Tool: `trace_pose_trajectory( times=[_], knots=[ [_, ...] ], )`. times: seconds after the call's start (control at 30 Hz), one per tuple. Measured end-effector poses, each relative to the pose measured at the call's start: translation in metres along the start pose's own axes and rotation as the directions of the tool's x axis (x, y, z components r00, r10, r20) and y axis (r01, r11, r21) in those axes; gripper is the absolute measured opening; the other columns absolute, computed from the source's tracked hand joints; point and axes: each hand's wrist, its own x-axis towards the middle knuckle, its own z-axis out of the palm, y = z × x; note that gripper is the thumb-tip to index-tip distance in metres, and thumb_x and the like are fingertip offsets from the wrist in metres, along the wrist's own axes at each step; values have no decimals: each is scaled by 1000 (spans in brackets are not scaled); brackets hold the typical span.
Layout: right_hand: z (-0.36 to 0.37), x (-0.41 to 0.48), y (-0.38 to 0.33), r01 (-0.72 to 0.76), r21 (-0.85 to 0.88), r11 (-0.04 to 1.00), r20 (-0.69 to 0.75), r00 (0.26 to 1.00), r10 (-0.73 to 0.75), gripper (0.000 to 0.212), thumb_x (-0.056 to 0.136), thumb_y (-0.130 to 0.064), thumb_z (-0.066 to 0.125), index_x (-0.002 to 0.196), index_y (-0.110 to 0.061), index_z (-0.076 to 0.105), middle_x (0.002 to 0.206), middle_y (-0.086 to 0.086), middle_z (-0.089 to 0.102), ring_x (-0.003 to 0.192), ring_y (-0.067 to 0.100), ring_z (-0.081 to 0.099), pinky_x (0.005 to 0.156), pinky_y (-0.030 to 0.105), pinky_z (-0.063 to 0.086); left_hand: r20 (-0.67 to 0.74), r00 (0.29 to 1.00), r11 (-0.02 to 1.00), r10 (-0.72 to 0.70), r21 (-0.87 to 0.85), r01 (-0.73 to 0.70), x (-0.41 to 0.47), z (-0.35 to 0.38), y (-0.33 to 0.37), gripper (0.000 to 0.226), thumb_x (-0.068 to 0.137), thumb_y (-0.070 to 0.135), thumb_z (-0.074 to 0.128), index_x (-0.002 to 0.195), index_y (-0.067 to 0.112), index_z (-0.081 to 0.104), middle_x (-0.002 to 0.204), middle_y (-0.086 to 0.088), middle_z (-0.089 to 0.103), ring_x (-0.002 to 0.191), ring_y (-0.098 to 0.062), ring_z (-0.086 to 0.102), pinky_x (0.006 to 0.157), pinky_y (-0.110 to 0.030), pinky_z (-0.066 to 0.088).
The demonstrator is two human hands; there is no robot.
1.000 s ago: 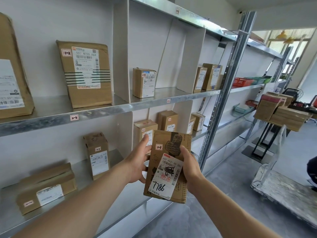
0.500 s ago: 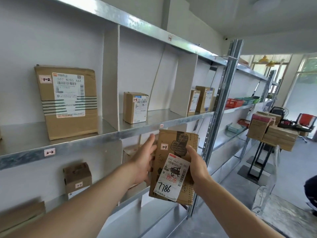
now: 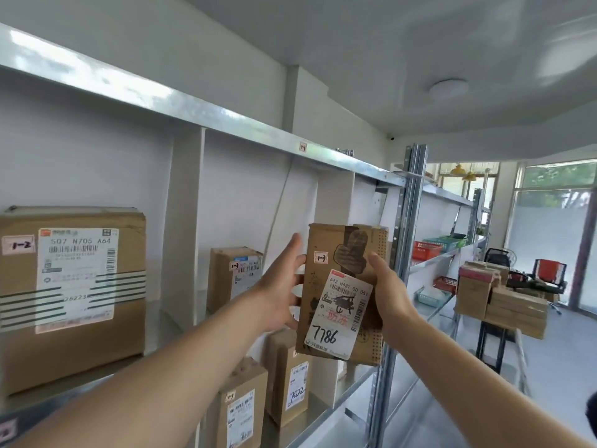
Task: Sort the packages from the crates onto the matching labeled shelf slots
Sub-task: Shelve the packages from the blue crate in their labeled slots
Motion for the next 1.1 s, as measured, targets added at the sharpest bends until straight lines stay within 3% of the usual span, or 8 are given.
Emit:
trace_pose_trajectory(
  times=[0.1, 0.17, 0.37, 0.53, 0.67, 0.8, 0.93, 1.1],
  knots=[
    [7, 21, -13, 39, 10, 999, 1, 999, -39, 71, 88, -75, 47, 124, -15, 63, 97, 15, 80, 95, 38, 77, 90, 50, 56, -31, 998, 999, 50, -4, -50, 13, -1, 14, 59, 90, 81, 20, 125, 42, 49, 115, 3, 55, 116, -36, 48, 82, -63, 35],
    [13, 34, -19, 58, 17, 998, 9, 998, -58, 77, 80, -78, 48, 121, -14, 64, 100, 16, 79, 94, 37, 77, 93, 52, 56, -69, 995, 997, 76, 9, -75, 23, -1, 20, 59, 90, 81, 20, 123, 43, 49, 111, 5, 55, 116, -36, 48, 85, -65, 35],
    [24, 93, -10, 88, 62, 994, 121, 988, -95, 62, 99, -64, 46, 112, -6, 63, 102, 21, 77, 78, 32, 75, 74, 39, 54, -209, 973, 994, 101, -23, -108, 57, -5, 24, 63, 90, 81, 21, 126, 41, 54, 123, 3, 57, 125, -36, 49, 101, -73, 30],
    [34, 147, 10, 42, 147, 988, 235, 969, -77, 65, 100, -66, 42, 121, -10, 66, 102, 21, 77, 84, 33, 76, 77, 41, 57, -372, 918, 984, 133, -58, -167, 88, 3, 16, 49, 96, 72, 23, 95, 40, 60, 92, 12, 63, 91, -18, 56, 91, -56, 35],
    [41, 180, 30, -5, 178, 984, 296, 954, -49, 64, 100, -69, 38, 120, -17, 70, 96, 13, 80, 92, 33, 76, 82, 44, 56, -470, 871, 983, 142, -33, -179, 110, 9, 5, 48, 100, 65, 21, 92, 39, 60, 61, 21, 68, 82, -12, 55, 93, -53, 33],
    [48, 204, 42, -21, 194, 981, 372, 927, -54, 61, 100, -70, 36, 122, -24, 71, 98, 10, 81, 97, 31, 76, 98, 50, 53, -553, 823, 978, 131, -61, -197, 131, 5, -1, 47, 100, 66, 23, 93, 39, 61, 63, 22, 68, 82, -11, 54, 105, -62, 29],
    [60, 227, 52, -35, 239, 970, 407, 911, -68, 58, 101, -67, 39, 129, -25, 68, 105, 10, 80, 98, 31, 77, 90, 47, 57, -586, 800, 980, 130, -47, -194, 144, 6, -4, 52, 101, 64, 21, 93, 35, 64, 61, 22, 70, 87, -13, 57, 94, -53, 32],
    [76, 248, 68, -61, 252, 966, 460, 886, -64, 87, 66, -91, 54, 133, -36, 66, 121, 4, 76, 109, 28, 74, 103, 55, 53, -615, 779, 977, 123, -62, -204, 160, 4, -12, 54, 101, 64, 21, 99, 34, 65, 70, 23, 73, 92, -12, 60, 91, -49, 41]
  ],
)
